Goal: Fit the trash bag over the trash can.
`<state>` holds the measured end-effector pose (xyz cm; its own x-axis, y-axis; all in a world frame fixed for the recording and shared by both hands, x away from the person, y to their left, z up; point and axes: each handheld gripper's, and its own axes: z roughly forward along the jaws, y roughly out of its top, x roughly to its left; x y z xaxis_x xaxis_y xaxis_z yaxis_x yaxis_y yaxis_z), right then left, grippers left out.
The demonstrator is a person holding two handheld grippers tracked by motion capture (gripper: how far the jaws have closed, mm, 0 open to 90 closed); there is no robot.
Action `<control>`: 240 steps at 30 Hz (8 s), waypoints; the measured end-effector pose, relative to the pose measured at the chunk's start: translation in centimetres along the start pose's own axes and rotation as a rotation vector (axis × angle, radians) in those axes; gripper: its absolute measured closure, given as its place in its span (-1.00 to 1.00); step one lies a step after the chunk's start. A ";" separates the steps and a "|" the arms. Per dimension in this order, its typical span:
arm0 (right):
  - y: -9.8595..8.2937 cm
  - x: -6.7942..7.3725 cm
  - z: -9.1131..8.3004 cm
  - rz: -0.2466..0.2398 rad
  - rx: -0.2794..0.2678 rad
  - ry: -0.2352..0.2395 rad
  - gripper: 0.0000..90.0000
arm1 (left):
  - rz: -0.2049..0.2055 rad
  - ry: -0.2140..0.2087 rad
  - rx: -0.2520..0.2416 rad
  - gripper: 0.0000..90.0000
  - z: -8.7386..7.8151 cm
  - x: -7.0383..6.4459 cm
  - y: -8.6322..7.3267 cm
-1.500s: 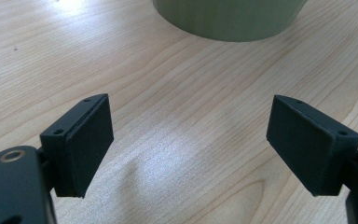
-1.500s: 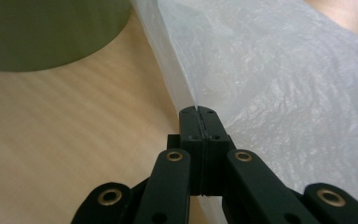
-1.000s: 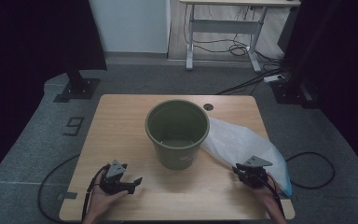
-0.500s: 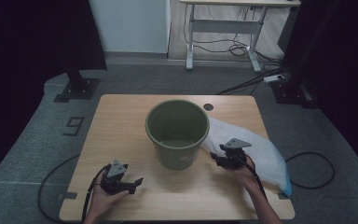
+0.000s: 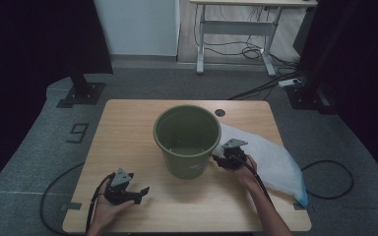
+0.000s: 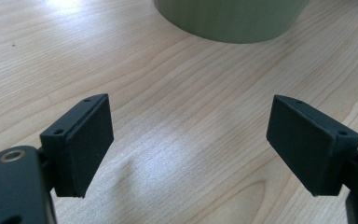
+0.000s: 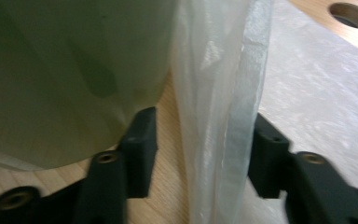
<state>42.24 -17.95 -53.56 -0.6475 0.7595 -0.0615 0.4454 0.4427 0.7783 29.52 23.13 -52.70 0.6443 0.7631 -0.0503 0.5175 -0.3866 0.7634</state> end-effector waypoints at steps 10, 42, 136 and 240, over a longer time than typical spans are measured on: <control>0.6 -0.6 -1.0 0.017 -0.041 -0.015 0.97 | -0.003 0.003 -0.004 -0.68 -0.2 0.2 0.0; 5.0 -2.9 -11.5 0.104 -0.356 -0.028 0.97 | -0.015 0.007 -0.003 -0.67 0.0 0.3 0.0; 10.9 5.5 -13.0 0.001 -0.477 0.164 0.97 | -0.033 0.009 -0.014 -0.67 -0.3 0.4 -0.1; 8.3 3.4 -16.7 -0.026 -0.451 -0.112 0.97 | 0.055 0.014 -0.272 -0.64 -5.2 -2.9 8.4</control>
<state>33.37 -19.68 -36.89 -0.5728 0.8089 -0.1322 0.1003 0.2293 0.9682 29.03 20.40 -42.79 0.6586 0.7525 0.0037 0.3101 -0.2759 0.9098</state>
